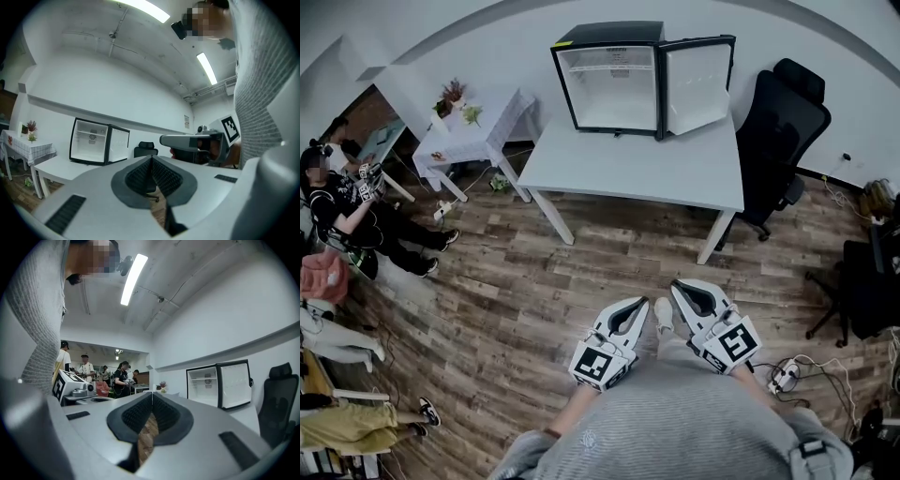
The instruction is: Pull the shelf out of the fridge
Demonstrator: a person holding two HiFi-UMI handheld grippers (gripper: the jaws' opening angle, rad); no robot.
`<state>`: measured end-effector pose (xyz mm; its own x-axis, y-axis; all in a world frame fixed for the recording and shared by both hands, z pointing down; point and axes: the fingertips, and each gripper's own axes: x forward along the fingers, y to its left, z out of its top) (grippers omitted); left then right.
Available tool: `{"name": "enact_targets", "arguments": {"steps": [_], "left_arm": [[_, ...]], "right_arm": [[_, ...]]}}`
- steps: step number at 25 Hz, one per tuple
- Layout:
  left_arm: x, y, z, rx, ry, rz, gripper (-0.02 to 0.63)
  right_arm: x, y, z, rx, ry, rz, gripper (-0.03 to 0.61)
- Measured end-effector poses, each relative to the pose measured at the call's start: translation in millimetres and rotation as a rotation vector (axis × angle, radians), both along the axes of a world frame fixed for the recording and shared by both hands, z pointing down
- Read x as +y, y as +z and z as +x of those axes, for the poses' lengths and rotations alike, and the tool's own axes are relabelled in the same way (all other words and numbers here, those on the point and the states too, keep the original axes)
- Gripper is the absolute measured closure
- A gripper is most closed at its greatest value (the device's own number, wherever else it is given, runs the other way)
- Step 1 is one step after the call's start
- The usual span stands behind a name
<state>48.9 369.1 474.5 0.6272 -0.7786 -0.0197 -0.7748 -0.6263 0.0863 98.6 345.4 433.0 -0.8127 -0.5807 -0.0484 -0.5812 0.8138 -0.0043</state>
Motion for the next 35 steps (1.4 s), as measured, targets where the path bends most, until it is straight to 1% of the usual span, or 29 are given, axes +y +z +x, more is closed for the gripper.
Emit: {"name": "enact_targets", "arguments": {"steps": [2,5,9,12,15,19,23,29,32,35], "left_arm": [[-19,1,-1,0.005,-0.005,0.002,0.603],[-49,-2,1,0.017,-0.009,0.016,0.603],[-87,1,2,0.010,-0.012,-0.009,0.603],[-112,-2,4,-0.001,-0.007,-0.009,0.603],[-137,-5,3,-0.007,-0.022,-0.009,0.603],[-167,-12,0,0.001,-0.036,0.003,0.603],[-196,-13,0,-0.002,-0.041,0.006,0.603],[-248,-19,4,-0.019,-0.036,0.019,0.603],[-269,-19,2,-0.020,-0.044,0.025,0.603],[-289,-20,-1,-0.015,-0.057,0.018,0.603]], "right_arm": [[-14,2,-2,0.003,-0.022,-0.006,0.566],[-44,6,0,0.011,-0.024,-0.016,0.565],[-90,3,3,0.004,-0.001,-0.018,0.565],[-119,1,4,0.001,-0.005,-0.026,0.566],[-149,-3,2,-0.006,-0.017,-0.026,0.565],[-182,-10,-3,-0.010,-0.040,-0.013,0.565],[-210,-8,-5,0.006,-0.046,-0.024,0.565],[-263,-13,-4,-0.006,-0.057,-0.006,0.566],[-286,-18,-6,-0.037,-0.061,0.011,0.565],[-307,-22,-9,-0.043,-0.071,0.018,0.565]]}}
